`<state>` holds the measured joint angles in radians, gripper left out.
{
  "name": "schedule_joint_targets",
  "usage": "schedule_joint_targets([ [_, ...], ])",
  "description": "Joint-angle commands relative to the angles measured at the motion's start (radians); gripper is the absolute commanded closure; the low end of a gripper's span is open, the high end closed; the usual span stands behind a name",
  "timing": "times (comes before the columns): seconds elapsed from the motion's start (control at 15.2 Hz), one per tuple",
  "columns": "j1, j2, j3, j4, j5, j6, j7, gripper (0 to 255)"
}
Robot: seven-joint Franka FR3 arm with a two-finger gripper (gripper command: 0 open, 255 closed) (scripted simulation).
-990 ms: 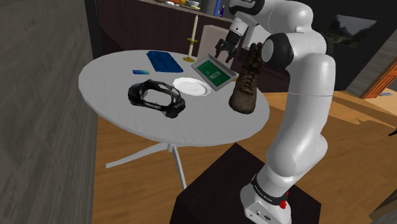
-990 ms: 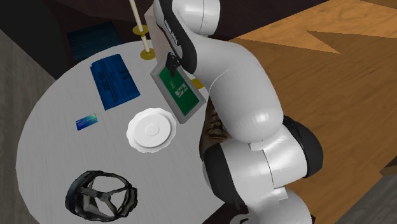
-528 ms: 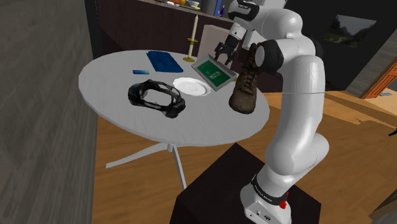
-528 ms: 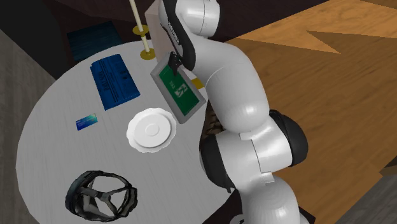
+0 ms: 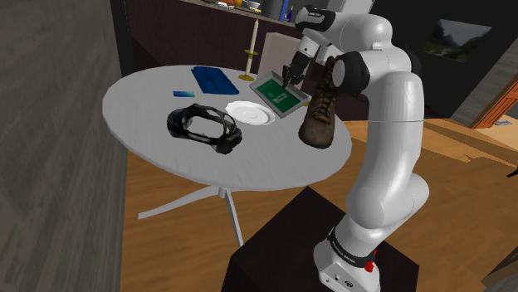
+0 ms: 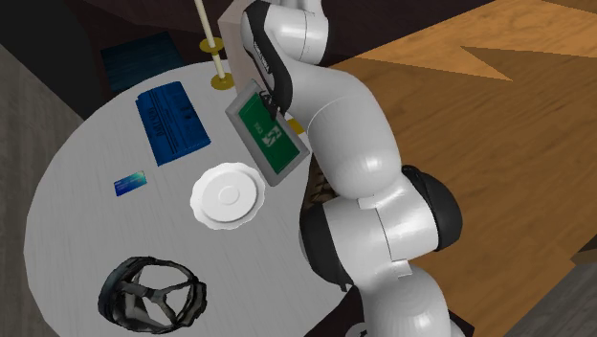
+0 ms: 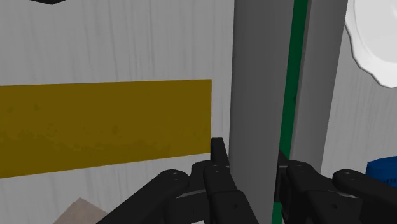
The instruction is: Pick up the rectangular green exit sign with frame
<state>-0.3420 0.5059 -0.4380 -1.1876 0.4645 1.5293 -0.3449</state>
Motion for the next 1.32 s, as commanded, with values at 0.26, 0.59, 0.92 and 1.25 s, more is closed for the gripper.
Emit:
schedule_joint_targets([
  [0.26, 0.0, -0.001, -0.001, -0.003, -0.001, 0.001, -0.001, 255],
  [0.59, -0.017, 0.016, 0.002, 0.079, 0.005, -0.061, 0.017, 255],
  [0.92, -0.045, 0.045, 0.007, 0.196, 0.017, -0.143, 0.041, 255],
  [1.25, -0.088, 0.098, 0.018, 0.356, 0.041, -0.243, 0.073, 255],
])
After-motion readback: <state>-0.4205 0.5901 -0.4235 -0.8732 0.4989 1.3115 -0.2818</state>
